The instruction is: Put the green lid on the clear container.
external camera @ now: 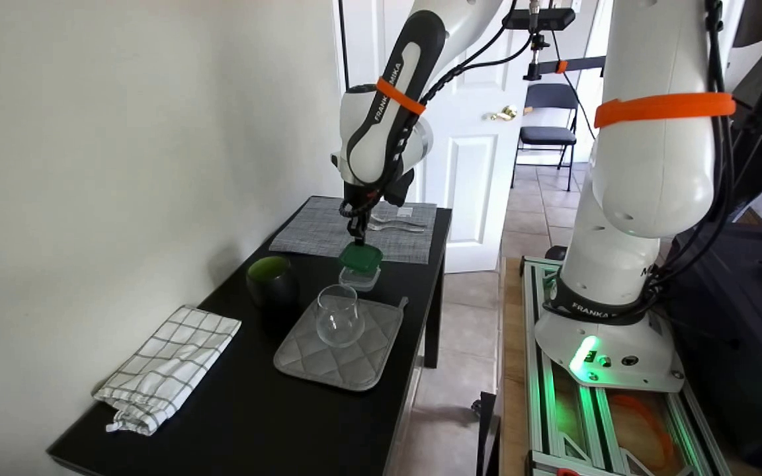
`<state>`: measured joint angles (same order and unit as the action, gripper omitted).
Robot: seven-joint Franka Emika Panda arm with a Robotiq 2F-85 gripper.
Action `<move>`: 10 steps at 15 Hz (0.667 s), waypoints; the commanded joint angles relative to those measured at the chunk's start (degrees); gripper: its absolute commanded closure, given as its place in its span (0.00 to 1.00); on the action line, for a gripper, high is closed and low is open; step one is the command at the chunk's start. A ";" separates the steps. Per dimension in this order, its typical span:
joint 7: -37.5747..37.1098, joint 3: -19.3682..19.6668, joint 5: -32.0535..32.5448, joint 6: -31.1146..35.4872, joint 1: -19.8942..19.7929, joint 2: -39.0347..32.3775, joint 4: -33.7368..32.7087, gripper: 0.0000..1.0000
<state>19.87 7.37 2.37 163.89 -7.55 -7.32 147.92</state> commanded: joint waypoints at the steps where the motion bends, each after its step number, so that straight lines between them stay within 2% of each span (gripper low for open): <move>1: 0.53 -2.13 -1.23 -0.78 -0.76 -3.27 -2.18 0.99; 10: -0.58 -2.71 0.74 -1.00 -0.97 -6.55 -4.79 0.99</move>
<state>19.88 5.25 2.43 163.88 -7.76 -12.42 144.70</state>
